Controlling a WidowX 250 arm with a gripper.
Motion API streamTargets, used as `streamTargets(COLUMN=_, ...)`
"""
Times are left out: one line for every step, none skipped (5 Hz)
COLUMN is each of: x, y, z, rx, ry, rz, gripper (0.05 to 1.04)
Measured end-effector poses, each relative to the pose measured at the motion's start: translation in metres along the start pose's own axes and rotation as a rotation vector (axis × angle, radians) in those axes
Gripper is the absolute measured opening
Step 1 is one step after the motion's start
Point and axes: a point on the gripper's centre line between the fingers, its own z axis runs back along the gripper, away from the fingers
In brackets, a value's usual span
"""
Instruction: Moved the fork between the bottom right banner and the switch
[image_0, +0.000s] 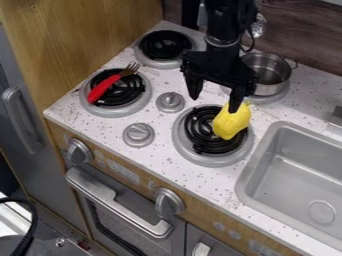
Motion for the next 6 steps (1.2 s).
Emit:
streamTargets(x=-0.006, y=0.0, z=-0.011, rx=0.006, ry=0.038, rz=-0.003, gripper=0.992)
streamTargets(x=0.0, y=0.034, z=-0.02, rx=0.039, ry=0.05, rz=0.037, gripper=0.992)
streamTargets(x=0.012, y=0.086, z=-0.036, rx=0.053, ry=0.07, rz=0.082, gripper=0.992)
streamTargets(x=0.027, y=0.131, z=-0.054, rx=0.057, ry=0.088, rz=0.097, gripper=0.992)
streamTargets(x=0.037, y=0.181, z=-0.068, rx=0.069, ry=0.1, rz=0.113, gripper=0.992)
streamTargets(x=0.04, y=0.202, z=-0.074, rx=0.074, ry=0.116, rz=0.09, gripper=0.992)
